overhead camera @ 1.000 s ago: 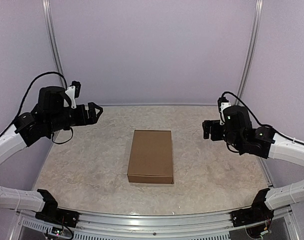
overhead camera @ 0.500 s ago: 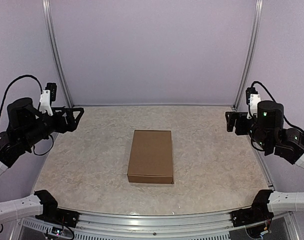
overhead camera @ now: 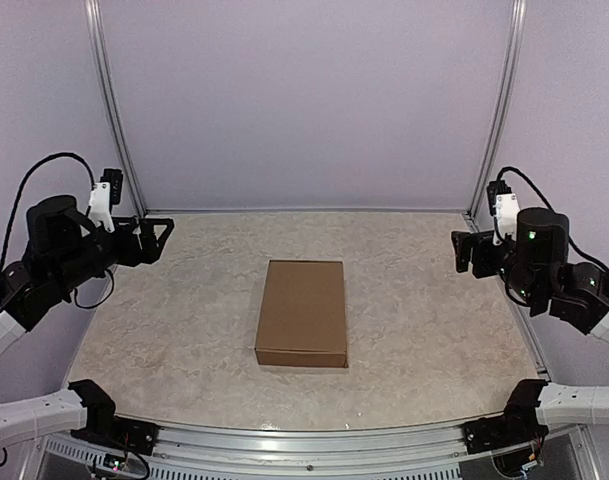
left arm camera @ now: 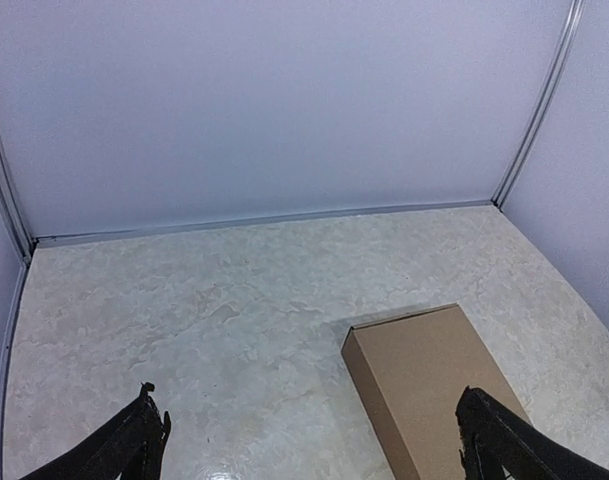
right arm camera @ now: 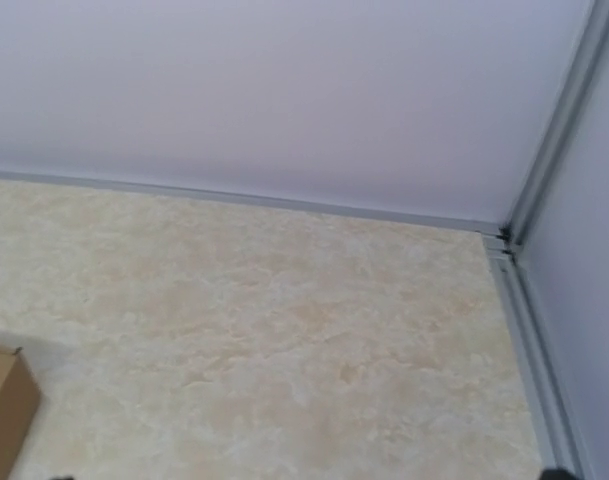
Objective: Fold the paper box
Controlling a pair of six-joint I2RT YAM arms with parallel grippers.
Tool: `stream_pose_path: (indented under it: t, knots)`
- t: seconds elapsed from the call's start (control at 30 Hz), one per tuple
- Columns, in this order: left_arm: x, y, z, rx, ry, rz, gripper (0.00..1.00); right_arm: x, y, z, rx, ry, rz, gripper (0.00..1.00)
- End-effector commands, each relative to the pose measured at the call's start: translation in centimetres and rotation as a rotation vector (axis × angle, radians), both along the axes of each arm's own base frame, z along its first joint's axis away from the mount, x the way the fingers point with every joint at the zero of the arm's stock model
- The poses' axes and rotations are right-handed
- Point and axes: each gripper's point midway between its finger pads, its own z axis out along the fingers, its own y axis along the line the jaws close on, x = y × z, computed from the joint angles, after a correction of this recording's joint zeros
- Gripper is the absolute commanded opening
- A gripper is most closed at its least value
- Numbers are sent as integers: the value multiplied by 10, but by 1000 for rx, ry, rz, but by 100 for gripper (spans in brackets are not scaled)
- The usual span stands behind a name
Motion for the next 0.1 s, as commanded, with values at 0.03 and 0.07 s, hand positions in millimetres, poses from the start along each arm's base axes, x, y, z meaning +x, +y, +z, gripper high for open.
stream_pose_path:
  t: [0.03,0.07]
  knots:
    - [3,-2,-5,-9,14,-11,99,-2,10,-8,-17,20,73,100]
    - [3,-2,-5,-11,13,-11,99,0,7,-8,-14,15,48,100]
